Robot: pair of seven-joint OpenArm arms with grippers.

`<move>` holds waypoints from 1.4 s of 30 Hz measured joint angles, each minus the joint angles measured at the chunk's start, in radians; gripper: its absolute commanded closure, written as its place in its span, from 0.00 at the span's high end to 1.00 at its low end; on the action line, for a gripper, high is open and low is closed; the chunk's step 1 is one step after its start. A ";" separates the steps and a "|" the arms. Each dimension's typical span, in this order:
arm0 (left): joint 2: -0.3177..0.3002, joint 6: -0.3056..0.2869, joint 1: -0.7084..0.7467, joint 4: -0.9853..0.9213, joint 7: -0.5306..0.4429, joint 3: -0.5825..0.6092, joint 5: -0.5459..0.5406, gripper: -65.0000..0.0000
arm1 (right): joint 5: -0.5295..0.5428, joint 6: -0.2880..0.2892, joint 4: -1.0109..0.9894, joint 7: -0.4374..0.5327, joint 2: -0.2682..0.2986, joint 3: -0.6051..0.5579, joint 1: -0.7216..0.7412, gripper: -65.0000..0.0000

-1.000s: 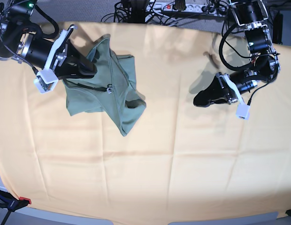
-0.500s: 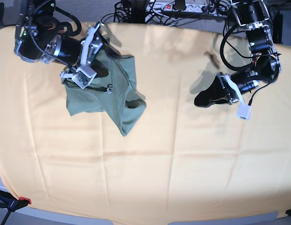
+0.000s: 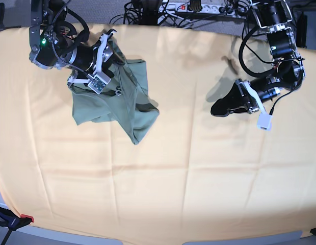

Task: Fold the T-shirt properly
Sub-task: 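Lift the bundled shirt with the right gripper and fold it over itself, then move the left gripper to the bundle and grasp its loose flap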

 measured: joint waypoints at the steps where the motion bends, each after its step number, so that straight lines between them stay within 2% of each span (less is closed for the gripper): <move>1: 0.000 0.000 0.000 0.000 0.000 0.000 0.000 0.00 | 0.001 0.000 0.000 0.000 0.000 0.000 0.000 0.05; 2: 0.000 0.000 0.000 0.000 0.000 0.000 0.000 0.00 | 0.002 0.000 0.000 0.002 0.000 0.000 0.002 0.00; 6: 0.000 0.000 0.000 0.000 0.000 0.000 0.000 0.00 | 0.067 0.000 0.004 -0.005 0.000 0.000 0.024 0.00; 12: 0.000 0.000 0.000 0.000 0.000 0.000 0.000 0.00 | 0.337 0.000 0.039 0.000 -0.001 0.000 0.079 0.00; 20: 0.000 0.000 0.000 0.000 0.000 0.000 -0.018 0.00 | 0.335 0.000 0.039 -0.003 -0.017 -0.023 0.084 0.00; 21: 0.000 0.000 0.000 0.000 0.000 0.000 -0.018 0.00 | 0.334 0.000 0.039 -0.003 -0.017 -0.044 0.086 0.10; 24: 0.000 0.000 0.000 0.000 0.000 0.000 -0.042 0.00 | 0.326 0.000 0.039 -0.002 -0.017 -0.116 0.116 0.48; 25: 0.000 0.000 0.000 0.000 0.000 0.000 -0.059 0.00 | 0.325 0.000 0.039 -0.002 -0.017 -0.137 0.133 0.57; 26: 0.000 0.000 -0.001 0.000 0.000 0.000 -0.062 0.00 | 0.330 0.001 0.039 -0.001 -0.018 -0.152 0.151 0.62; 29: 0.000 0.000 -0.003 0.000 0.000 0.000 -0.060 0.00 | 0.327 0.000 0.039 -0.004 -0.020 -0.156 0.213 0.63; 32: 0.000 0.000 -0.009 0.000 0.000 0.000 -0.060 0.00 | 0.280 0.000 0.061 -0.023 -0.020 -0.086 0.278 0.63; 36: 0.000 0.000 -0.027 0.000 0.003 0.018 -0.062 0.00 | 0.256 0.002 0.082 -0.029 -0.021 0.092 0.306 0.63; 40: -0.003 0.000 -0.106 0.000 0.000 0.106 -0.059 0.00 | 0.261 0.001 0.083 -0.026 -0.004 0.259 0.321 0.63; 42: -0.003 0.000 -0.147 0.000 -0.009 0.174 -0.012 0.00 | 0.259 0.001 0.083 -0.026 0.019 0.320 0.304 0.63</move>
